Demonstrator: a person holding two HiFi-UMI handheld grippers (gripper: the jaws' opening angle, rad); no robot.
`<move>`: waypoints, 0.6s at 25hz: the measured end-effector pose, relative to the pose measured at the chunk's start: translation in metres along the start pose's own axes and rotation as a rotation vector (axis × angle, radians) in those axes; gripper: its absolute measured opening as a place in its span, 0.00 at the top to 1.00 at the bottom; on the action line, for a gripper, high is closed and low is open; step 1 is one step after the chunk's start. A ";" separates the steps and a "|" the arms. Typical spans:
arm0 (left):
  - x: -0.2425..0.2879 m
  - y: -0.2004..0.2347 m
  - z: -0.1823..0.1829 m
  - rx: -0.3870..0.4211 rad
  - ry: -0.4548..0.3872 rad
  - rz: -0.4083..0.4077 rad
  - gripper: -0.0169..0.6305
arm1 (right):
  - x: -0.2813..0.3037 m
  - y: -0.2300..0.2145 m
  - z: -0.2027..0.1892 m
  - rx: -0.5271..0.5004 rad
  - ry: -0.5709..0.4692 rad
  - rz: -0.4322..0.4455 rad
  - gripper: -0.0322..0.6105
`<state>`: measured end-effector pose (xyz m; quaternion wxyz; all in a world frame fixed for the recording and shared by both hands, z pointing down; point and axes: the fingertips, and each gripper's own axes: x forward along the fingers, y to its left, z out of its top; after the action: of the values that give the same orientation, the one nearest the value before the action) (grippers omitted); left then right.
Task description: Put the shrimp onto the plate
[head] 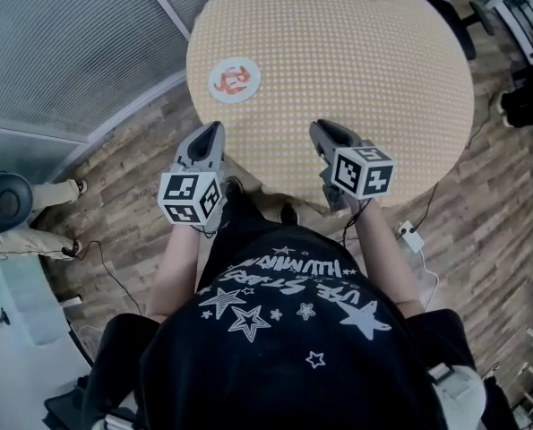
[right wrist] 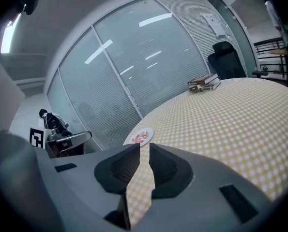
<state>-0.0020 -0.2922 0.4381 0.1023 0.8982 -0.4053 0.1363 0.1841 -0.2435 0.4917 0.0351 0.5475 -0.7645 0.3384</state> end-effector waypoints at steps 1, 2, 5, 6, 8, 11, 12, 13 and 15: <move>-0.003 -0.002 0.000 -0.003 -0.003 0.008 0.96 | -0.004 -0.002 0.000 -0.002 0.000 0.002 0.84; -0.005 -0.004 0.000 -0.003 -0.006 0.014 0.96 | -0.007 -0.004 -0.001 -0.003 -0.002 0.004 0.84; -0.011 -0.006 0.000 0.009 -0.012 0.028 0.96 | -0.009 -0.005 -0.006 0.003 -0.005 0.012 0.84; -0.013 -0.007 0.000 0.008 -0.016 0.029 0.96 | -0.009 -0.005 -0.008 0.007 -0.002 0.014 0.84; -0.019 -0.010 0.000 0.004 -0.031 0.026 0.96 | -0.008 -0.001 -0.013 0.004 0.006 0.021 0.84; -0.031 -0.012 0.000 0.012 -0.049 0.028 0.96 | -0.007 0.014 -0.017 -0.022 0.014 0.035 0.84; -0.036 -0.012 -0.002 0.010 -0.052 0.029 0.96 | -0.006 0.021 -0.017 -0.031 0.015 0.039 0.84; -0.042 -0.011 -0.004 0.005 -0.054 0.030 0.96 | -0.005 0.028 -0.018 -0.038 0.015 0.043 0.84; -0.057 -0.010 -0.011 -0.011 -0.054 0.029 0.96 | -0.004 0.043 -0.023 -0.047 0.014 0.050 0.84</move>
<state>-0.0325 -0.2429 0.4294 0.0944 0.8950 -0.4217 0.1111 0.1410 -0.2204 0.4866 0.0451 0.5248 -0.7855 0.3249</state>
